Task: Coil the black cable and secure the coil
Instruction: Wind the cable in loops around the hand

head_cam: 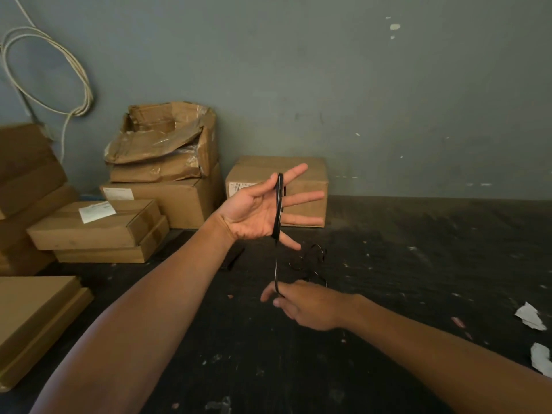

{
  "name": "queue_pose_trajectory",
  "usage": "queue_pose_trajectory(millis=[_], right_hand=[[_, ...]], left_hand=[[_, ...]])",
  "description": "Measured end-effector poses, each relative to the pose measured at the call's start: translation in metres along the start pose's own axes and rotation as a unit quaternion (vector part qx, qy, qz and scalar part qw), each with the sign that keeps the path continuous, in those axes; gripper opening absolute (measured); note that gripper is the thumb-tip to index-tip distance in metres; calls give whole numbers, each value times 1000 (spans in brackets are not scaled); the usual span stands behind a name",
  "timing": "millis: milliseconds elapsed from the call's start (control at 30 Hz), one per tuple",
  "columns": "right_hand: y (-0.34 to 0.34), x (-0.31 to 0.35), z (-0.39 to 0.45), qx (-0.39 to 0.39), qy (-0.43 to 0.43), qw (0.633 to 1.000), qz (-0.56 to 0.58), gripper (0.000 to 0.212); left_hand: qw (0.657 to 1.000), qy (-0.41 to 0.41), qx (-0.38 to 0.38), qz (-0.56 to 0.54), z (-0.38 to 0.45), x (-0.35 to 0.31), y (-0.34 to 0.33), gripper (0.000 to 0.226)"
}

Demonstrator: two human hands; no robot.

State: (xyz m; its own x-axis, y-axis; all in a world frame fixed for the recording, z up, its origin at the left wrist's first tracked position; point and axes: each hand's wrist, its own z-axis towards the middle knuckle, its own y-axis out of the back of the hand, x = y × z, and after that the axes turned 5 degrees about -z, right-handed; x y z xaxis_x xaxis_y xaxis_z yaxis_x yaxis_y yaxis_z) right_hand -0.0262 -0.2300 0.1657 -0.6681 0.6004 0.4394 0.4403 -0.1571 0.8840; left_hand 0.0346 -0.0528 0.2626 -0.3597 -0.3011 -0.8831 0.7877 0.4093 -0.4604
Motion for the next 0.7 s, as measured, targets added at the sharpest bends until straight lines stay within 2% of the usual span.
queue_pose_trajectory(millis=[300,533,700], right_hand=[[35,25,-11,-4,35,993,-109,24],[89,31,-18,-110,48,979,-165,14],[126,20,-19,-125,-6,961,-249,10]], left_hand=[[996,0,-83,-15,-10,7,25,49],[987,66,-140,36,-11,19,30,51],[979,129,-133,78,-8,27,23,54]])
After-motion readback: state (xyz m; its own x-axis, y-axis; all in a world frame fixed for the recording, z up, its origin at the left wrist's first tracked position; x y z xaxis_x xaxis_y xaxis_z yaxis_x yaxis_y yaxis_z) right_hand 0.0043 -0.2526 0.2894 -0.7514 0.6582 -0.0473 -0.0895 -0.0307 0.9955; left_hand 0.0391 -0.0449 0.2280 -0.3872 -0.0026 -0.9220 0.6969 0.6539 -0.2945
